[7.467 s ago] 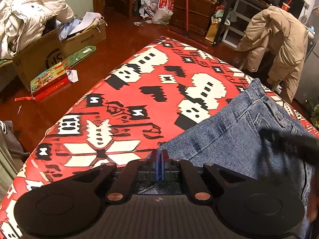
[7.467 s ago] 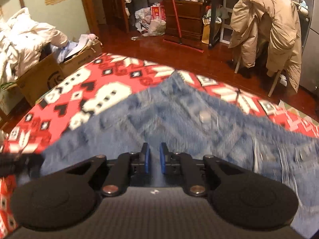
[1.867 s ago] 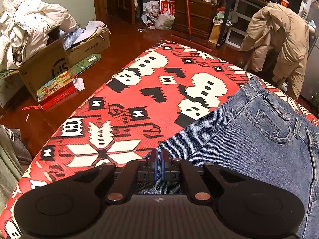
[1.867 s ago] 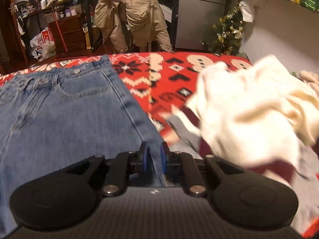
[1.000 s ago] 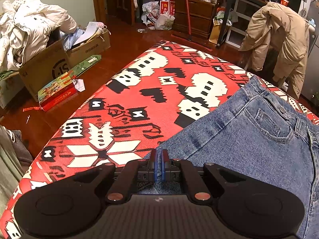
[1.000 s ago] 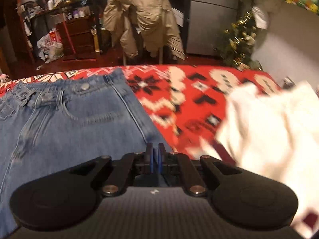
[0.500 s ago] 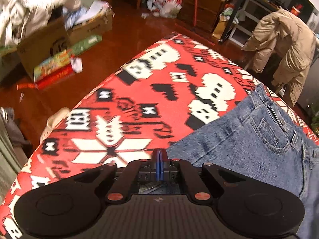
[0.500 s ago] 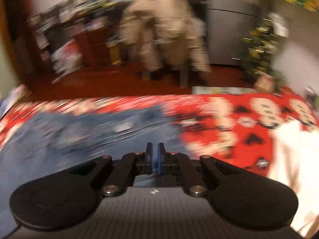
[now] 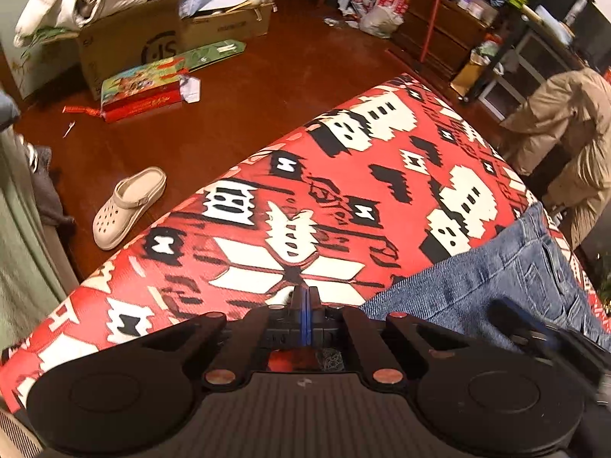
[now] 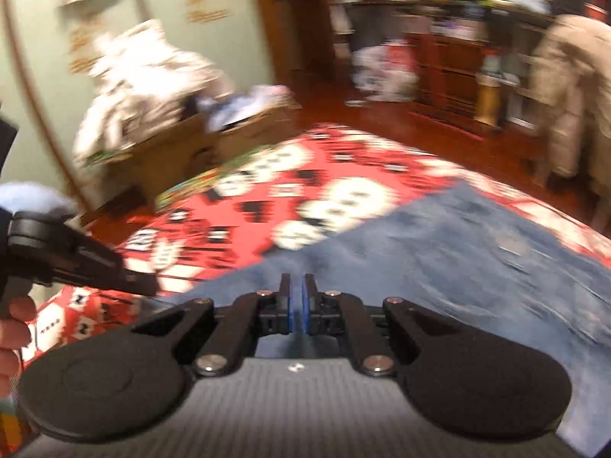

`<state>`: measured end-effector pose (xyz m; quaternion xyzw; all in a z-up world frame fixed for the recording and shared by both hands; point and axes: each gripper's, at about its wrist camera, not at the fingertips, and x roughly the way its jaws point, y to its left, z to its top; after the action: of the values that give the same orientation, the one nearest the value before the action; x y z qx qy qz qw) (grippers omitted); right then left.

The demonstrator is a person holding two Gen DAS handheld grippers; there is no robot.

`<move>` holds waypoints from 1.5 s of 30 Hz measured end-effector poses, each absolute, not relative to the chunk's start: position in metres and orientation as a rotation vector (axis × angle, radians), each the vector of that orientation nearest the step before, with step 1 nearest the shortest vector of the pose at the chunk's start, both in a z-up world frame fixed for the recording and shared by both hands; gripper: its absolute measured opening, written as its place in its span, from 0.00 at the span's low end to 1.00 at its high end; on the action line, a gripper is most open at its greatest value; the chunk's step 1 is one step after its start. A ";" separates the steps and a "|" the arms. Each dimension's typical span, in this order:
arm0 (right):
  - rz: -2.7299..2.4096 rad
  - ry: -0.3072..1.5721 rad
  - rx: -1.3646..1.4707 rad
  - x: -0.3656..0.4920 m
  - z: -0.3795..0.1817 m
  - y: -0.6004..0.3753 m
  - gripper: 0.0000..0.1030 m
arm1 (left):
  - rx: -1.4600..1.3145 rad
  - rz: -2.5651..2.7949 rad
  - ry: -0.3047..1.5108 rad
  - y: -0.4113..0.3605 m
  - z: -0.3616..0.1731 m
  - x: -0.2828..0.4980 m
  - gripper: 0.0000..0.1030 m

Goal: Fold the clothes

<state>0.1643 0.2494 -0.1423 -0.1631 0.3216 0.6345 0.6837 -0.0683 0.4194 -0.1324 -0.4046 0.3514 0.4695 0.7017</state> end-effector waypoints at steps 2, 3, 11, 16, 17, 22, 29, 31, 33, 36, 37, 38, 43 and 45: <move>1.467 0.700 -0.412 0.150 -0.148 0.269 0.04 | -0.967 1.014 0.700 0.424 -0.124 -0.078 0.02; 1.485 0.691 -0.434 0.144 -0.150 0.277 0.05 | -0.993 0.996 0.660 0.425 -0.120 -0.083 0.02; 1.422 0.643 -0.501 0.153 -0.162 0.304 0.04 | -1.075 0.871 0.689 0.428 -0.140 -0.070 0.02; 1.389 0.631 -0.507 0.174 -0.153 0.303 0.06 | -1.030 0.918 0.708 0.427 -0.136 -0.071 0.02; 1.381 0.630 -0.513 0.179 -0.154 0.301 0.06 | -1.028 0.923 0.712 0.427 -0.136 -0.070 0.02; 1.347 0.631 -0.525 0.204 -0.160 0.295 0.00 | -1.016 0.942 0.730 0.427 -0.137 -0.070 0.02; 1.272 0.622 -0.507 0.217 -0.163 0.322 0.01 | -0.944 0.931 0.689 0.422 -0.128 -0.063 0.02; 1.283 0.616 -0.512 0.216 -0.158 0.322 0.05 | -0.941 0.908 0.683 0.420 -0.126 -0.061 0.02; 1.293 0.615 -0.478 0.217 -0.150 0.313 0.05 | -0.955 0.896 0.690 0.420 -0.128 -0.059 0.02; 1.276 0.661 -0.449 0.222 -0.150 0.300 0.05 | -0.967 0.879 0.707 0.418 -0.131 -0.055 0.02; 1.268 0.659 -0.453 0.224 -0.152 0.300 0.05 | -0.964 0.875 0.717 0.417 -0.132 -0.053 0.02; 1.259 0.654 -0.458 0.225 -0.154 0.300 0.07 | -0.954 0.878 0.728 0.415 -0.133 -0.051 0.02; 1.208 0.640 -0.489 0.232 -0.163 0.312 0.10 | -0.954 0.892 0.747 0.417 -0.139 -0.050 0.02; 1.190 0.671 -0.447 0.237 -0.158 0.318 0.07 | -0.965 0.890 0.749 0.419 -0.139 -0.051 0.02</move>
<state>0.2369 0.3176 -0.1581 -0.2047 0.3072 0.5450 0.7528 -0.0509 0.4187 -0.1393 -0.4378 0.3400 0.4037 0.7278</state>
